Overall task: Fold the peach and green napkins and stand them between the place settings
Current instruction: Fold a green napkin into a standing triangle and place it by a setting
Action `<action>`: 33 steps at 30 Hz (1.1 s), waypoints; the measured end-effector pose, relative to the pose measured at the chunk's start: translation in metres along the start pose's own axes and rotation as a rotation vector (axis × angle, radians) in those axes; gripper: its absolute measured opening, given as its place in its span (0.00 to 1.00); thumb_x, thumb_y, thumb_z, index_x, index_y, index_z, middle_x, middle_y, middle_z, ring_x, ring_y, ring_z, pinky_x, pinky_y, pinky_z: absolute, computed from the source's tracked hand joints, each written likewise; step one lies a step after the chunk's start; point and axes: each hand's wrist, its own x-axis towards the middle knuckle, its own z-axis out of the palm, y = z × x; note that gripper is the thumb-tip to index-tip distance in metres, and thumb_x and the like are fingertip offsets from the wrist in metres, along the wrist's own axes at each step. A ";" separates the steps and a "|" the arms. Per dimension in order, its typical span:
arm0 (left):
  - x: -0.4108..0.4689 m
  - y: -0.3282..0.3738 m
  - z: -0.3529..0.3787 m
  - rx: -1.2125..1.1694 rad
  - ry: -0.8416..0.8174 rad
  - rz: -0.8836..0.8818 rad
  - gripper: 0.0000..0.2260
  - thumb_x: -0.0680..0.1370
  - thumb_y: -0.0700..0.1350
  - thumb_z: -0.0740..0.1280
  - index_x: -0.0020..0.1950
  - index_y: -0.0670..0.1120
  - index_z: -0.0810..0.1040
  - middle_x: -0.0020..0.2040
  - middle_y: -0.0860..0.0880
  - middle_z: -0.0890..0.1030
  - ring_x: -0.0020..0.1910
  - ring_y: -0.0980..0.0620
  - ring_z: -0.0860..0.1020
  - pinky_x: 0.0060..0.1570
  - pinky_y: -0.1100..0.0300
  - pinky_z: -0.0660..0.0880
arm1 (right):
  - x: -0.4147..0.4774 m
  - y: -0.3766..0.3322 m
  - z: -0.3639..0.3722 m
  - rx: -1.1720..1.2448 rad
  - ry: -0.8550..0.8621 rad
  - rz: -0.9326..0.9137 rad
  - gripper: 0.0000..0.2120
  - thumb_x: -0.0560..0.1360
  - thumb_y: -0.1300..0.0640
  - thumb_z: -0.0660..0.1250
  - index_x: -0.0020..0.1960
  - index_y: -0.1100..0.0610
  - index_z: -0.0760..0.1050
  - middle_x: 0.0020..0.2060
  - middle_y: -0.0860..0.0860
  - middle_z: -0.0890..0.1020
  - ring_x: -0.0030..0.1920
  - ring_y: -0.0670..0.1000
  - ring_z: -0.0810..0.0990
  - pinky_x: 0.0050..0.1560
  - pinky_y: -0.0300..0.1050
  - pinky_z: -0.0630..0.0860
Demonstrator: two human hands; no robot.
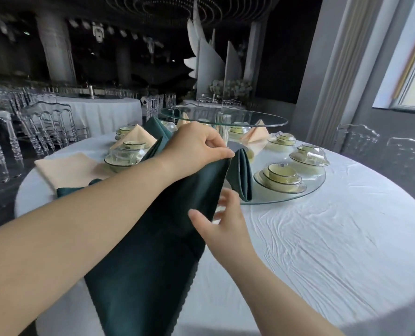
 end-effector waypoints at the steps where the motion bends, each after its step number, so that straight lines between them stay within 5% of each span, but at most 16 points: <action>1: 0.003 0.005 0.001 -0.007 0.015 0.013 0.06 0.70 0.47 0.72 0.35 0.50 0.79 0.31 0.55 0.74 0.30 0.61 0.69 0.33 0.70 0.66 | 0.003 0.004 -0.003 -0.052 -0.012 0.017 0.13 0.71 0.55 0.66 0.51 0.49 0.66 0.46 0.44 0.76 0.47 0.50 0.76 0.51 0.48 0.75; 4: 0.009 0.018 -0.004 0.010 0.080 0.079 0.08 0.72 0.47 0.71 0.34 0.52 0.75 0.30 0.55 0.73 0.31 0.60 0.69 0.37 0.62 0.67 | 0.016 0.023 -0.022 -0.195 0.022 0.040 0.02 0.72 0.62 0.61 0.43 0.56 0.70 0.39 0.52 0.77 0.42 0.54 0.75 0.40 0.44 0.70; 9: 0.008 0.031 -0.026 0.006 0.253 0.151 0.08 0.74 0.45 0.69 0.35 0.48 0.76 0.29 0.54 0.72 0.27 0.65 0.69 0.30 0.74 0.64 | 0.030 0.047 -0.075 -0.361 0.145 0.111 0.13 0.72 0.65 0.60 0.30 0.55 0.66 0.29 0.54 0.70 0.37 0.53 0.68 0.33 0.46 0.61; 15: -0.011 0.051 -0.058 0.061 0.413 0.190 0.06 0.76 0.46 0.67 0.41 0.45 0.76 0.29 0.52 0.72 0.29 0.58 0.69 0.32 0.71 0.64 | 0.019 0.034 -0.137 -0.147 0.295 0.069 0.09 0.73 0.66 0.62 0.39 0.73 0.72 0.33 0.57 0.69 0.37 0.52 0.66 0.34 0.45 0.59; 18: -0.023 0.063 -0.076 0.063 0.486 0.220 0.07 0.76 0.46 0.66 0.40 0.46 0.75 0.29 0.51 0.73 0.28 0.61 0.70 0.32 0.72 0.64 | 0.003 0.000 -0.156 0.025 0.260 0.012 0.09 0.75 0.65 0.61 0.37 0.61 0.75 0.33 0.54 0.77 0.36 0.51 0.74 0.37 0.39 0.70; 21: -0.034 0.077 -0.093 0.066 0.520 0.224 0.08 0.76 0.46 0.66 0.36 0.49 0.73 0.28 0.53 0.73 0.26 0.64 0.70 0.31 0.73 0.64 | -0.024 -0.046 -0.179 0.283 0.072 0.016 0.12 0.76 0.63 0.60 0.36 0.56 0.76 0.25 0.48 0.80 0.25 0.44 0.78 0.25 0.31 0.72; 23: -0.040 0.086 -0.104 0.049 0.565 0.235 0.08 0.76 0.46 0.67 0.36 0.49 0.73 0.27 0.57 0.73 0.26 0.66 0.71 0.31 0.75 0.65 | -0.047 -0.075 -0.197 0.355 -0.149 0.003 0.07 0.68 0.55 0.73 0.32 0.56 0.80 0.24 0.49 0.80 0.23 0.44 0.76 0.24 0.31 0.72; 26: -0.042 0.098 -0.122 -0.003 0.649 0.237 0.09 0.76 0.45 0.66 0.36 0.50 0.73 0.27 0.59 0.73 0.26 0.70 0.71 0.31 0.77 0.65 | -0.075 -0.099 -0.215 0.185 -0.326 -0.051 0.25 0.35 0.44 0.82 0.27 0.54 0.81 0.23 0.50 0.78 0.21 0.44 0.74 0.24 0.30 0.70; 33: -0.026 0.128 -0.148 -0.038 0.761 0.304 0.12 0.75 0.50 0.65 0.33 0.58 0.68 0.23 0.71 0.71 0.27 0.71 0.71 0.33 0.78 0.63 | -0.076 -0.095 -0.207 0.284 -0.293 -0.176 0.26 0.30 0.40 0.79 0.23 0.51 0.80 0.21 0.47 0.78 0.20 0.42 0.74 0.23 0.28 0.70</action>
